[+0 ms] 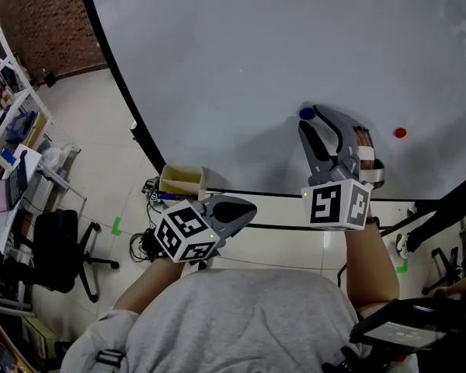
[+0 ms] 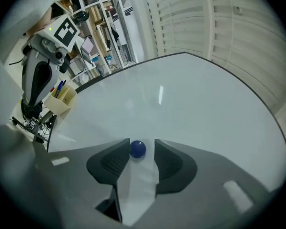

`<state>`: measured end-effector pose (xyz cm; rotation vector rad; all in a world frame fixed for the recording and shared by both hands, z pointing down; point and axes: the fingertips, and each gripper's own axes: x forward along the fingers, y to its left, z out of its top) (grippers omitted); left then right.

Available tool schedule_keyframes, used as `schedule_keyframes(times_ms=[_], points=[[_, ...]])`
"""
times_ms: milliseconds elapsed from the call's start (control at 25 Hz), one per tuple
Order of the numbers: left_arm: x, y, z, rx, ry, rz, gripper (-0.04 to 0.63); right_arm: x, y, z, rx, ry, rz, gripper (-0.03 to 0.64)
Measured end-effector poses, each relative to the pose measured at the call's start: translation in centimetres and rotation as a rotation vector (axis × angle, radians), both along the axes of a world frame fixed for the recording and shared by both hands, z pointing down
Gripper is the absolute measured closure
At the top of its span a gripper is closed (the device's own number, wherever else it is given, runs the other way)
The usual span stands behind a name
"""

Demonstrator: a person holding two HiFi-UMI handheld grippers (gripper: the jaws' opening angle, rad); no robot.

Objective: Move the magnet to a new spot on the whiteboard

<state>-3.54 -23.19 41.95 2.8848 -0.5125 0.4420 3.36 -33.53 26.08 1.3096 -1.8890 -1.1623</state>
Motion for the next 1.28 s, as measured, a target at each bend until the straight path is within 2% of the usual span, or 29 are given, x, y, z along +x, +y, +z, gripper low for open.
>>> schedule_keyframes(times_ms=[80, 160, 360, 440, 480, 640, 840, 1040, 1280], points=[[-0.3, -0.1, -0.1, 0.0, 0.002, 0.001, 0.609, 0.0, 0.9, 0.0, -0.038, -0.05, -0.021, 0.465], [-0.7, -0.3, -0.2, 0.0, 0.002, 0.003, 0.609, -0.2, 1.9, 0.9, -0.127, -0.134, -0.072, 0.463], [-1.7, -0.3, -0.1, -0.002, 0.007, 0.014, 0.609, -2.2, 5.4, 5.4, -0.466, -0.4, -0.271, 0.474], [-1.8, -0.4, 0.0, -0.004, 0.008, 0.02, 0.609, -2.6, 6.5, 8.0, -0.581, -0.475, -0.309, 0.485], [-1.9, -0.4, 0.1, -0.005, 0.008, 0.024, 0.609, -2.7, 6.8, 9.2, -0.615, -0.5, -0.312, 0.512], [-3.4, 0.1, 0.8, -0.013, 0.015, 0.04, 0.609, -4.5, 7.9, 12.2, -0.642, -0.56, -0.293, 0.612], [-4.6, 0.9, 1.4, -0.023, 0.03, 0.047, 0.609, -6.4, 9.3, 14.7, -0.723, -0.632, -0.299, 0.612], [-4.9, 3.0, 1.1, -0.019, 0.057, 0.0, 0.609, -7.0, 12.2, 16.9, -0.833, -0.696, -0.347, 0.612], [-3.5, 7.7, 1.4, -0.058, 0.055, -0.072, 0.609, -6.7, 17.6, 18.0, -0.925, -0.726, -0.407, 0.612]])
